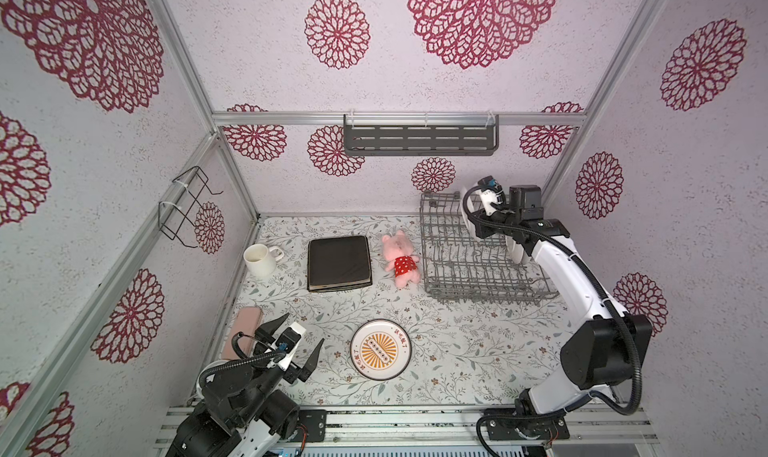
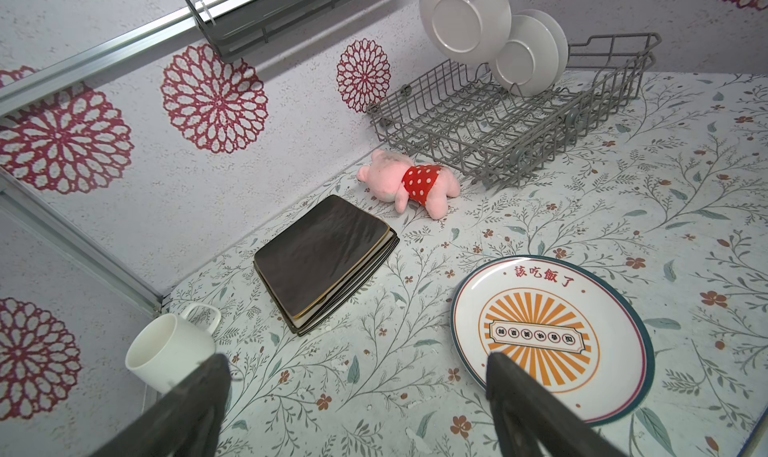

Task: Unload the plates from the dish rack
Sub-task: 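Lift the green-rimmed plate out of the rack toward the table with the right gripper, then lower the green-rimmed plate onto the printed plate stack with the right gripper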

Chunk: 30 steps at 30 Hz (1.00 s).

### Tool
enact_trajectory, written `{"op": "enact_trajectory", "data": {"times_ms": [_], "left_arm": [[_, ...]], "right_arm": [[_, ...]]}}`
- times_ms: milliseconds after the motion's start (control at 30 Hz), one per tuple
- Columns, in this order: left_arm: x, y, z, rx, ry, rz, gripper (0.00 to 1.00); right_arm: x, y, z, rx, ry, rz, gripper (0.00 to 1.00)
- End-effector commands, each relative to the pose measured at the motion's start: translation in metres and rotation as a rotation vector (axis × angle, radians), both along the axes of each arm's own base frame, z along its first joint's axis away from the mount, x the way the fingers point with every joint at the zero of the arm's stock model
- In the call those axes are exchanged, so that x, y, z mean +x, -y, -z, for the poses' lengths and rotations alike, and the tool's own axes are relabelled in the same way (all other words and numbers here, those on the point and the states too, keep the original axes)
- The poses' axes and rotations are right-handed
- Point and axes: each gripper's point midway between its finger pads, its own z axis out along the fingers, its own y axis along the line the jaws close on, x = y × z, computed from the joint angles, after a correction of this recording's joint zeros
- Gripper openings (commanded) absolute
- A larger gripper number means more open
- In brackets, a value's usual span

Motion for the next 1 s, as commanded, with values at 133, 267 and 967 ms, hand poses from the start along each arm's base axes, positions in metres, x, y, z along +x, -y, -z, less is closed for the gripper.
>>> {"op": "enact_trajectory", "data": {"times_ms": [133,267,967], "left_arm": [[0.001,0.006,0.001,0.011,0.004,0.031,0.97],[0.001,0.006,0.001,0.01,0.004,0.03,0.97],[0.005,0.004,0.004,0.031,-0.022,0.004,0.97]], "right_arm": [[-0.06,-0.064,-0.053,-0.193,0.286,-0.278,0.07],[-0.089,-0.095,-0.048,-0.28,0.384,-0.397,0.07],[-0.224,-0.189,0.069,-0.899,0.893,-0.702,0.0]]}}
